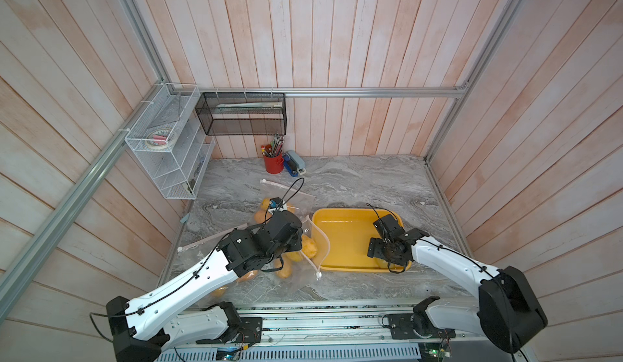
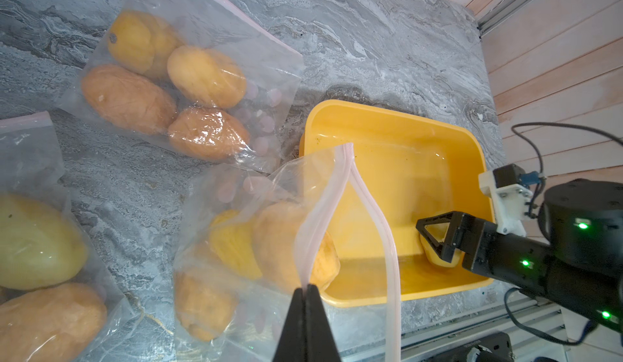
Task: Put the potatoes into a zipper bag and zip it
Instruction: Pick up the potato from the basket.
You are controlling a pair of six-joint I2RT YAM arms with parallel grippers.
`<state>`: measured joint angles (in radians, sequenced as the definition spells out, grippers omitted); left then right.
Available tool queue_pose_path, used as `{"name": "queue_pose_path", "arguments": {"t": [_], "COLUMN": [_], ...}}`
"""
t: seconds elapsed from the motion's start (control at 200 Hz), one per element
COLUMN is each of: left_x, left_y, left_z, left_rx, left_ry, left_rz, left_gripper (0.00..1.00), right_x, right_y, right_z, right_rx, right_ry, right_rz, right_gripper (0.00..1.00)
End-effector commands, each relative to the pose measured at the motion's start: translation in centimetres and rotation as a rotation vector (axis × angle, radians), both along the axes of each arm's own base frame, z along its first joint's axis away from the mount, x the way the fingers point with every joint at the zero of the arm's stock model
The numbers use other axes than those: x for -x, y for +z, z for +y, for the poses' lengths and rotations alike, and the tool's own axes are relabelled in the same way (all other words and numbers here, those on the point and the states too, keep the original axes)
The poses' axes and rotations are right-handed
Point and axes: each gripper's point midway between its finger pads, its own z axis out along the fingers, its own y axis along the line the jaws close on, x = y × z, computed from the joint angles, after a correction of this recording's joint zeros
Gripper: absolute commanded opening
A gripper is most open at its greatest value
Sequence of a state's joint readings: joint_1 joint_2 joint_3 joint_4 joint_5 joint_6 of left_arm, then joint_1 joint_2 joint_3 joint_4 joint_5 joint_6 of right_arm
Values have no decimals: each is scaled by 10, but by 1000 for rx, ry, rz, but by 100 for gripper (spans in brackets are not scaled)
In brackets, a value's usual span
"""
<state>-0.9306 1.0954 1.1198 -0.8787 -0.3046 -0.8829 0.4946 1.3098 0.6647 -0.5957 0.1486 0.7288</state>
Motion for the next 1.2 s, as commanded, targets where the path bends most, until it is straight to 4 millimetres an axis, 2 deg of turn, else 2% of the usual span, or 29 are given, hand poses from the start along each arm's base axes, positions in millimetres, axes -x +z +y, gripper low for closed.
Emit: {"name": "queue_pose_path", "arguments": {"t": [0.0, 0.135, 0.205, 0.365, 0.715, 0.96, 1.125, 1.195], "left_x": [-1, -1, -2, -1, 0, -1, -1, -2], "left_y": [3, 0, 1, 2, 1, 4, 0, 2], "left_z": [5, 4, 4, 3, 3, 2, 1, 0], "left_rx": [-7, -14, -14, -9, -2, 3, -1, -2], "left_ry": [10, 9, 7, 6, 5, 4, 4, 2], "left_rz": [-17, -13, -15, -12, -11, -14, -15, -14], "left_gripper": [0, 0, 0, 0, 0, 0, 0, 0], "right_x": [-1, -3, -5, -6, -8, -14, -15, -15], "right_y": [-14, -18, -16, -9, 12, 51, 90, 114], "right_z": [5, 8, 11, 15, 16, 20, 33, 42], "right_rx": [-12, -20, -44, -68, -91, -138, -236, -305], "right_ry": [19, 25, 30, 41, 49, 79, 145, 188], "right_rz": [29, 25, 11, -2, -48, -156, -276, -351], "right_gripper": [88, 80, 72, 64, 57, 57, 55, 56]}}
